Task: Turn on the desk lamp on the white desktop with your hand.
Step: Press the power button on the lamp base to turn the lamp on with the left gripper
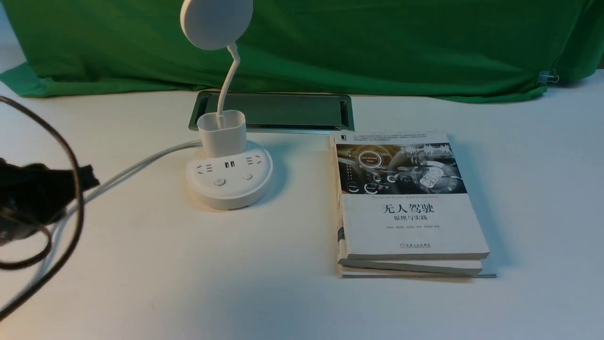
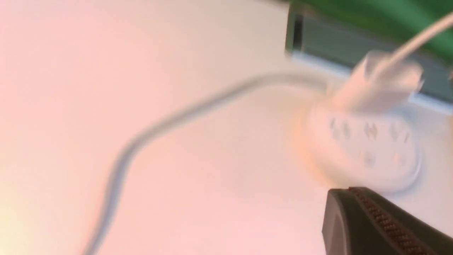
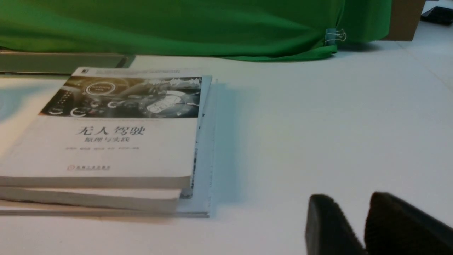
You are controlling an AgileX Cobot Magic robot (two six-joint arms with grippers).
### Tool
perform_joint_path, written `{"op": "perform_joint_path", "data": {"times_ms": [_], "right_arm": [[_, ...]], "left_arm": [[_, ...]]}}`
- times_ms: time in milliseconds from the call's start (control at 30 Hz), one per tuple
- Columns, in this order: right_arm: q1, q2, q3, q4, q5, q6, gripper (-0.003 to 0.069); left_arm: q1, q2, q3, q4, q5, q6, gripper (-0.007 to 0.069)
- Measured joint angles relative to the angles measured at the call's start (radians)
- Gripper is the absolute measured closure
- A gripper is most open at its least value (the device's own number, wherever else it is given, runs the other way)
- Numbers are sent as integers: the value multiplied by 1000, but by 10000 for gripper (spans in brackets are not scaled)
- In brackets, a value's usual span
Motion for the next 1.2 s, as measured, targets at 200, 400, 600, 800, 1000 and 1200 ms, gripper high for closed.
{"op": "perform_joint_path", "data": {"times_ms": [200,400,600,800,1000,1200], "right_arm": [[0,0,0,0,0,0,421],[0,0,0,0,0,0,421],[0,0,0,0,0,0,421],[0,0,0,0,0,0,421],[0,0,0,0,0,0,421],[0,0,0,0,0,0,421]], "left_arm": [[-82,229,-163,-354,183,424,623],[-239,545,-483,-142,237,364,623],[-274,787,-761,80,310,187,623],[-276,891,-864,123,318,175,623],[-276,935,-879,147,303,172,623],[-276,935,-882,153,312,172,623]]}}
